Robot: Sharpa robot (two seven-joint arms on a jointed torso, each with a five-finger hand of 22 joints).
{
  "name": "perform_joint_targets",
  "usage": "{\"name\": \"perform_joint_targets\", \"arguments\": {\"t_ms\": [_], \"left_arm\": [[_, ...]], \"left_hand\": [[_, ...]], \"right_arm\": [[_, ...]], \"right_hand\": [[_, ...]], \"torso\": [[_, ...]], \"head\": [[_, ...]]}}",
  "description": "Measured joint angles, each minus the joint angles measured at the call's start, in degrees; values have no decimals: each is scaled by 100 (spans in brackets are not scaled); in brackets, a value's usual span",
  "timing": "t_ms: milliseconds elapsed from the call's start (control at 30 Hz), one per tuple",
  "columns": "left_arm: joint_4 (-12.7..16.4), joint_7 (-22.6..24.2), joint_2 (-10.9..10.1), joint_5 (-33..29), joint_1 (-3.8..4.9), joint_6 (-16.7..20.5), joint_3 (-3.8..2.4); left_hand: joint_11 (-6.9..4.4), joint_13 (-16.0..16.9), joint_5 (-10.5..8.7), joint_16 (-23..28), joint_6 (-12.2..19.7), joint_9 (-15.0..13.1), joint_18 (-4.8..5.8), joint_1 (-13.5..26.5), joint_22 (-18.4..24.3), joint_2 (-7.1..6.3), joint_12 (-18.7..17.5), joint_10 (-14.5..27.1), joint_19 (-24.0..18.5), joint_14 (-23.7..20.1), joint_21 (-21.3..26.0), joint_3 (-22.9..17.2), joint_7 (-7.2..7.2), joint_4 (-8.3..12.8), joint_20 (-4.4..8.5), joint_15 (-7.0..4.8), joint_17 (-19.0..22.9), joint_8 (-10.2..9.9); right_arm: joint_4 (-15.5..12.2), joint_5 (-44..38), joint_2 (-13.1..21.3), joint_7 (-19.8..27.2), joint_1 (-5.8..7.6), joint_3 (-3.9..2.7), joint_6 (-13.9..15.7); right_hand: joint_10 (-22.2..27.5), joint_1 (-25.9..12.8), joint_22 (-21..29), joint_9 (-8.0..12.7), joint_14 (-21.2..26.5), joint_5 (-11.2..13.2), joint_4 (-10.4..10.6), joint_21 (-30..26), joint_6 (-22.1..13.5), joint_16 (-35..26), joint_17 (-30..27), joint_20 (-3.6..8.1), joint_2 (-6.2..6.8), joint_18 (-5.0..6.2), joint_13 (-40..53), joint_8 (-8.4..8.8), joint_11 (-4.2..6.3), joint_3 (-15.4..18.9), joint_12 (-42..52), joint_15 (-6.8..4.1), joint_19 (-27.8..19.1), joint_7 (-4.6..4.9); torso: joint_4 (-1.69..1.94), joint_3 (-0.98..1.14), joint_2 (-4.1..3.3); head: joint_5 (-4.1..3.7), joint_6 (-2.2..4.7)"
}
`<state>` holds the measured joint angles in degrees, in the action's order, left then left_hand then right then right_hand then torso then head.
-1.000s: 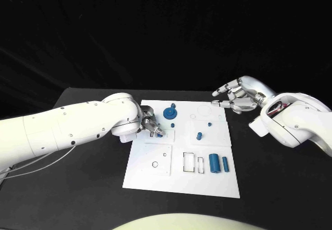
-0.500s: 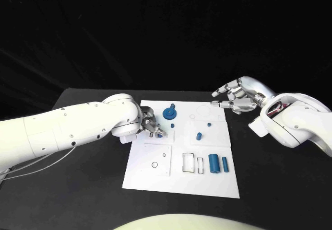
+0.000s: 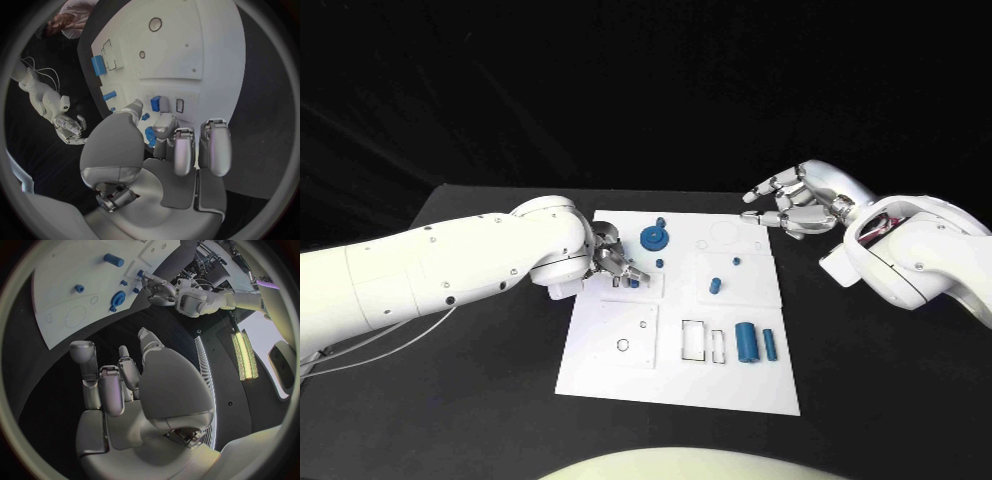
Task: Assemble the parts on the task board
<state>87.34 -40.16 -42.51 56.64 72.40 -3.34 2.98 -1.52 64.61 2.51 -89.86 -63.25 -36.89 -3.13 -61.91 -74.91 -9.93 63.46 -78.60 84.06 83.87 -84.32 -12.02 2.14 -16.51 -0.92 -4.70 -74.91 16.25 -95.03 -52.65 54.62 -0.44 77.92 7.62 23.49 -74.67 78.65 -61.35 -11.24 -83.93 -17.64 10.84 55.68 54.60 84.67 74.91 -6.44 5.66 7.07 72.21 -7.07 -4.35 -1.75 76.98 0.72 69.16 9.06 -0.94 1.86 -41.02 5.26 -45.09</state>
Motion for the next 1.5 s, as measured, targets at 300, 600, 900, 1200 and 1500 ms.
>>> {"name": "perform_joint_targets", "arguments": {"t_ms": [300,600,900,1200,1500], "left_arm": [[102,1,-108,-10,28,60,-180],[-368,2,-170,4,408,-181,-331],[-878,2,96,274,507,-438,-306],[-1294,2,339,652,493,-609,-223],[-1577,2,518,809,409,-698,-180]], "left_hand": [[0,-26,0,0,37,-20,0,-39,0,169,-12,1,0,0,0,484,35,4,0,0,0,-79],[60,-177,0,0,155,-9,0,-266,0,250,-177,103,0,0,0,719,112,-11,0,1,0,-166],[82,-197,0,0,176,20,0,-131,1,321,-201,126,0,21,25,989,132,-15,0,22,0,-222],[82,-197,0,0,176,25,0,-283,1,470,-201,126,0,21,25,1067,132,17,0,22,1,-221],[82,-203,0,0,176,32,0,-359,1,457,-201,126,0,21,25,1099,132,17,0,22,-4,-244]], "right_arm": [[36,0,0,7,-14,0,0],[62,-4,2,9,-21,0,0],[64,-6,-7,11,-23,0,0],[60,-8,-11,13,-25,0,0],[57,-11,-15,13,-27,0,-1]], "right_hand": [[0,0,5,0,0,-23,16,-13,0,0,0,0,0,0,0,0,0,16,0,0,0,0],[0,0,4,1,0,-23,16,-13,0,0,-1,0,0,0,0,0,0,16,0,0,0,0],[0,0,4,2,0,-48,16,-13,0,0,-1,0,0,0,1,0,0,16,0,0,0,0],[0,0,4,-2,0,-48,15,-13,0,0,4,0,0,0,1,0,0,15,0,0,0,0],[0,0,3,-2,0,-78,15,-13,0,0,3,-1,0,0,-8,-23,0,15,0,0,0,0]], "torso": [[-1,0,4],[7,6,6],[7,3,-4],[-2,2,-8],[-4,3,-9]], "head": [[-3,41],[13,101],[37,135],[66,129],[67,116]]}}
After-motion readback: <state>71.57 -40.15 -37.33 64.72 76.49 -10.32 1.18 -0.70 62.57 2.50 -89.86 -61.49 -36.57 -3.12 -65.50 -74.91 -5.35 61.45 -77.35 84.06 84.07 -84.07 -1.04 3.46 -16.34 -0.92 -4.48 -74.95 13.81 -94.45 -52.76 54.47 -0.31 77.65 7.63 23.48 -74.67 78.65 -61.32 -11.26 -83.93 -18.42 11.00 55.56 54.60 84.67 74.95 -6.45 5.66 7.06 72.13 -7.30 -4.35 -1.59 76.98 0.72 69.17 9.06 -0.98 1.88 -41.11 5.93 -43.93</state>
